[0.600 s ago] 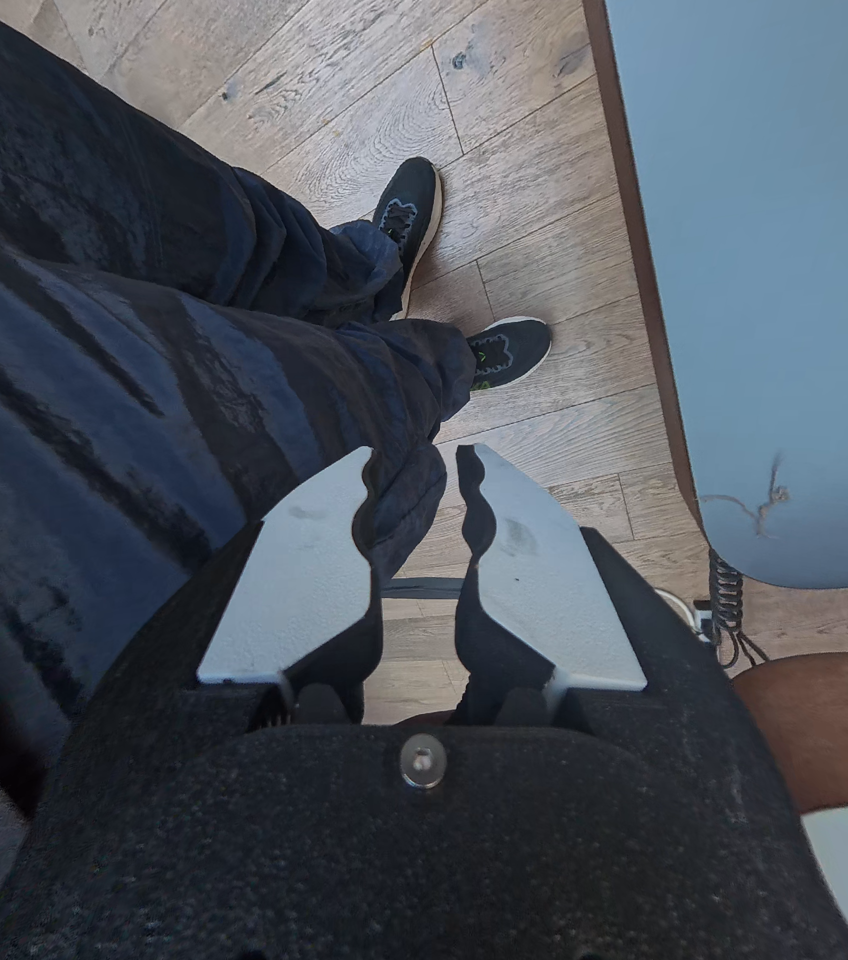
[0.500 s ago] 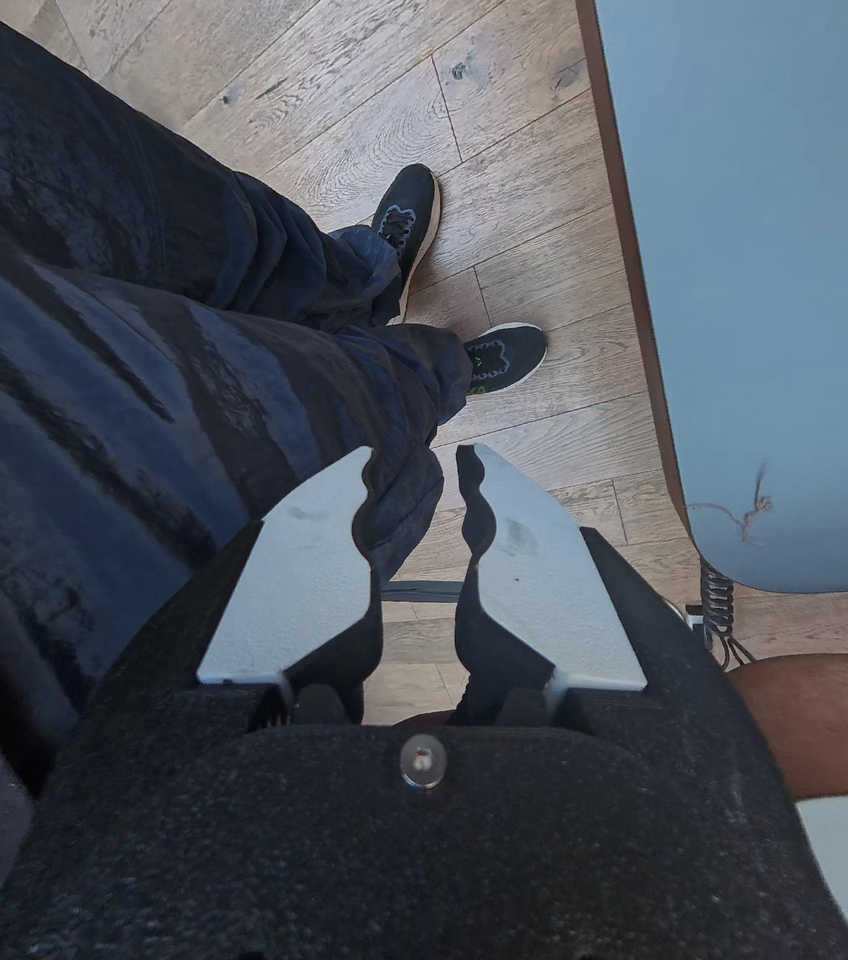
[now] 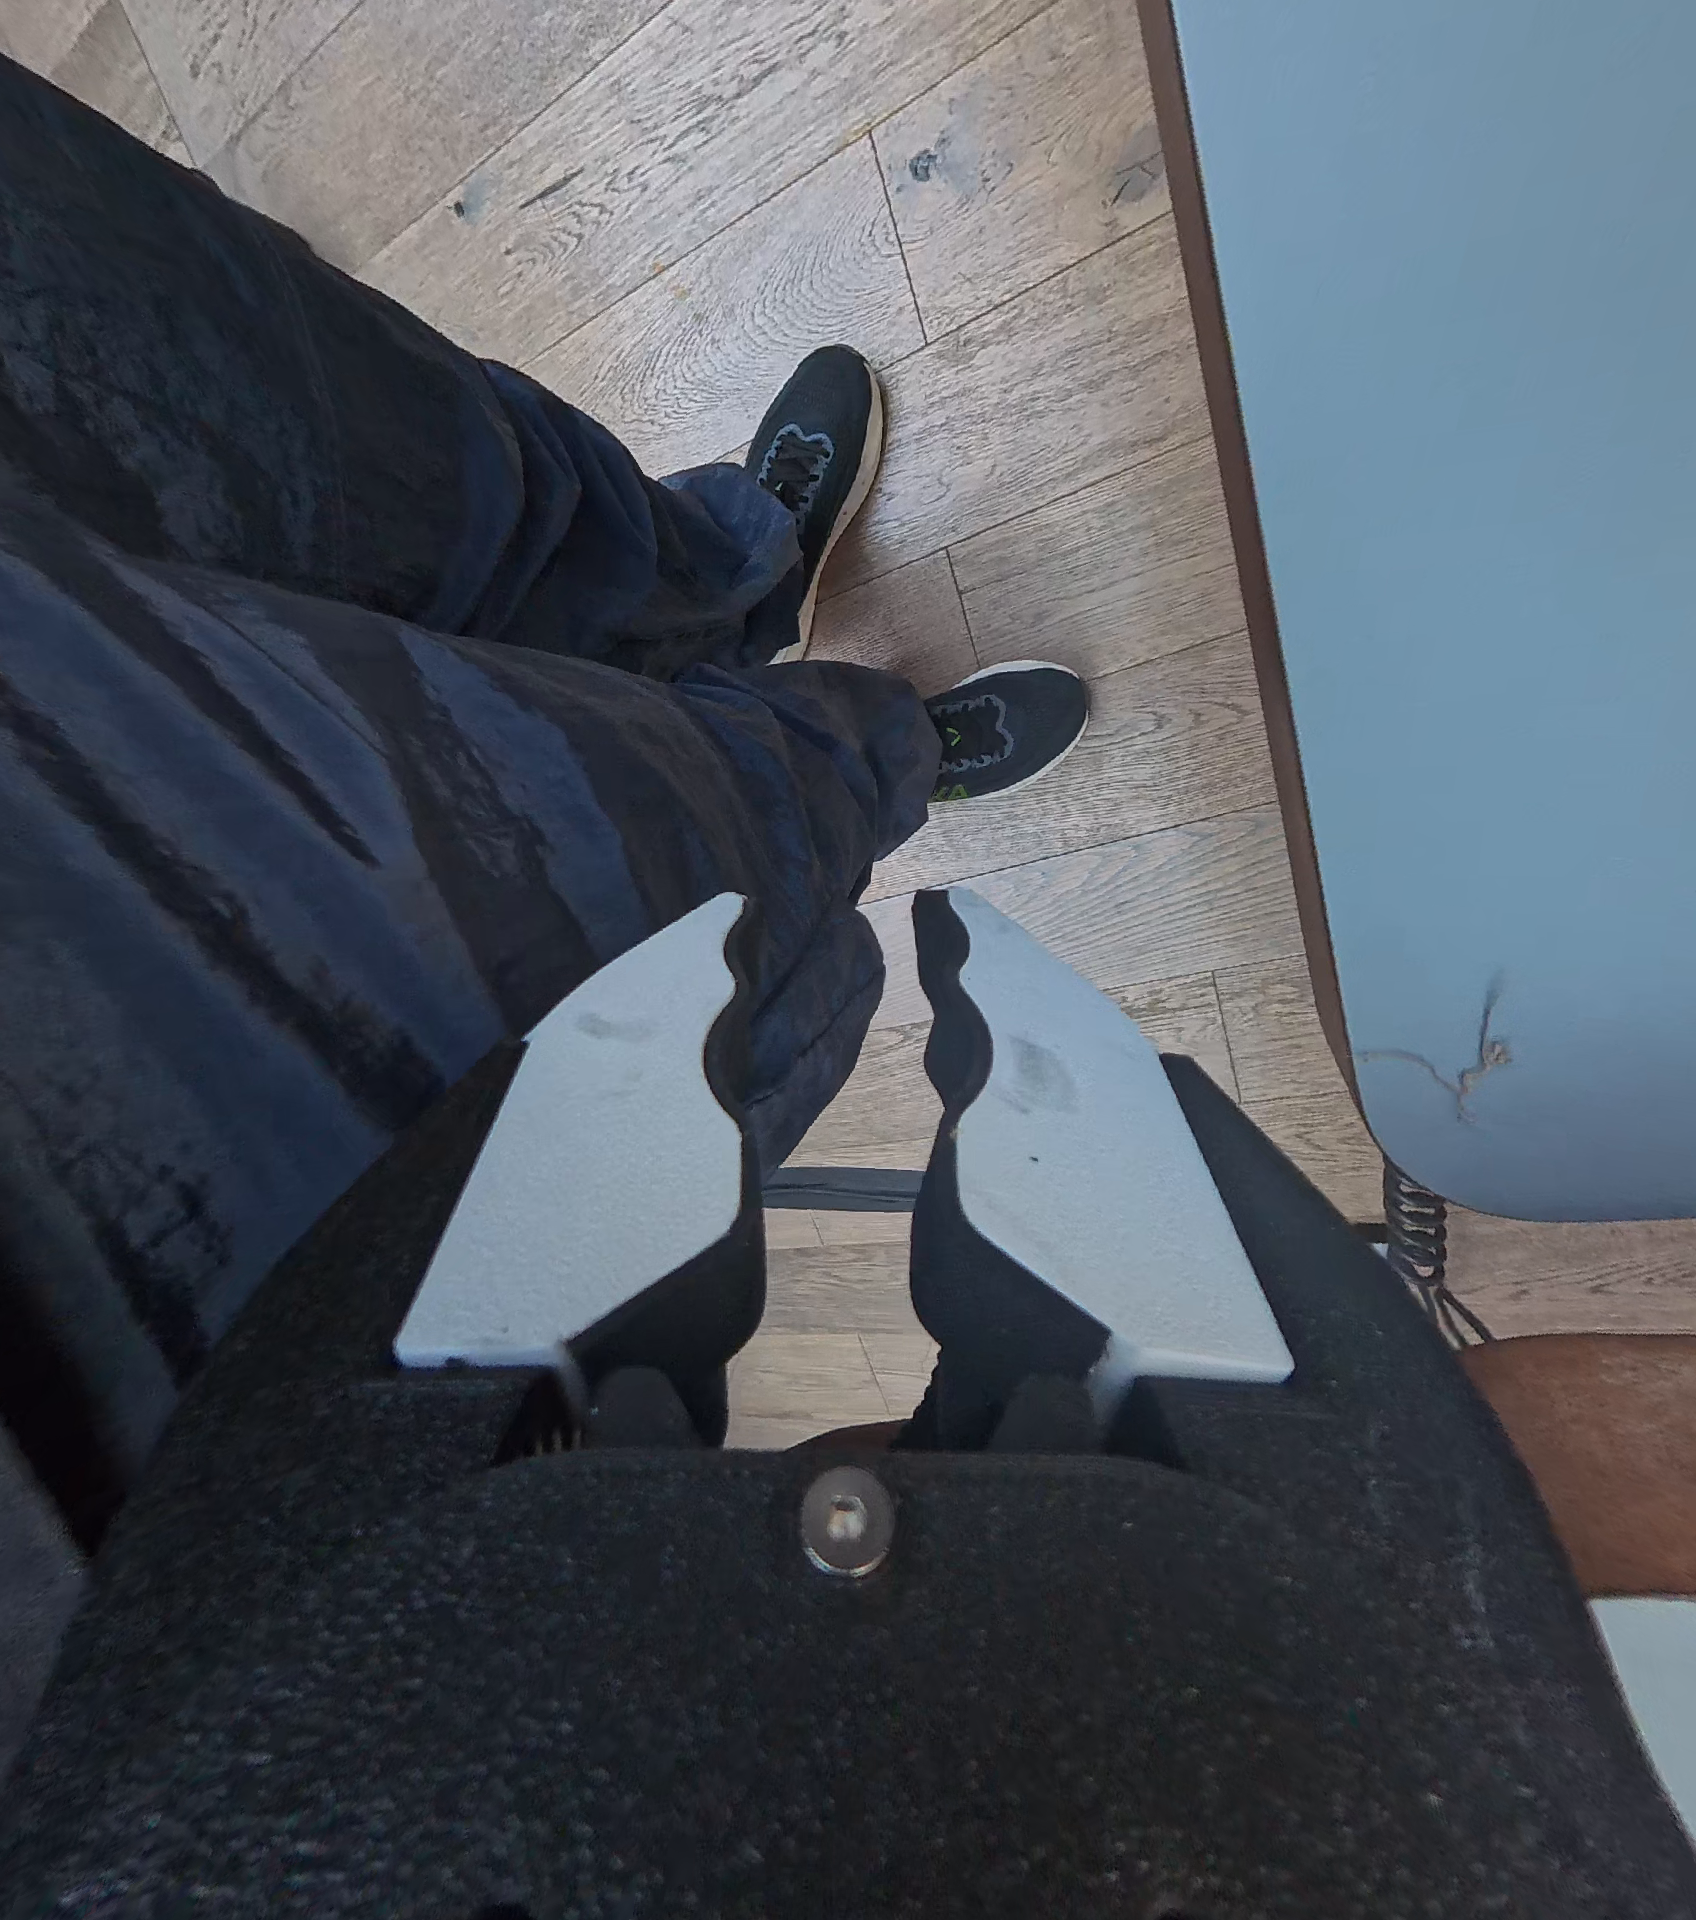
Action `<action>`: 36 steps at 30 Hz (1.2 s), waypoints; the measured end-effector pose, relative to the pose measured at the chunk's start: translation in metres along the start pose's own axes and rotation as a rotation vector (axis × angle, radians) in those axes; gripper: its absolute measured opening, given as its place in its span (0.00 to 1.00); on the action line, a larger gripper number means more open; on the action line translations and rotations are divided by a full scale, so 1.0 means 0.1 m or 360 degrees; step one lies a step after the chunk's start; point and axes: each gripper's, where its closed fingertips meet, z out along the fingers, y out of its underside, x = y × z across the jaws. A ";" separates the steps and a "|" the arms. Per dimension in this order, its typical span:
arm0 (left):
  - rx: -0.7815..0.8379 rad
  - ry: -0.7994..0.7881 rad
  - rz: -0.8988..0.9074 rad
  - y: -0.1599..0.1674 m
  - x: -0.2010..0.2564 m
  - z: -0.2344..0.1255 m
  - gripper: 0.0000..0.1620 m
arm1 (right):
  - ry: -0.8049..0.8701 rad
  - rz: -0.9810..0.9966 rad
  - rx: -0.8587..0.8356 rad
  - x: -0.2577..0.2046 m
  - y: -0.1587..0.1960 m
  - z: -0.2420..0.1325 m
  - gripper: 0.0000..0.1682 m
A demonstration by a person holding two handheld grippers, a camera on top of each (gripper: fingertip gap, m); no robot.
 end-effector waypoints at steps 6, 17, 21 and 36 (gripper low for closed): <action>0.0022 0.0011 -0.0023 0.03 -0.01 0.01 0.30 | 0.0081 -0.0316 0.0063 -0.11 -0.35 -0.23 0.18; 0.0059 0.0045 -0.0082 0.08 -0.07 0.04 0.30 | 0.0516 -0.0891 0.0508 -0.54 -2.47 -1.44 0.24; 0.0098 0.0054 -0.0082 0.09 -0.06 0.04 0.30 | 0.0527 -0.0889 0.0378 -0.52 -3.04 -1.27 0.29; 0.0244 0.0192 -0.0532 0.79 -0.48 0.12 0.29 | 0.0560 -0.1119 -0.0437 -0.22 -3.19 -0.20 0.44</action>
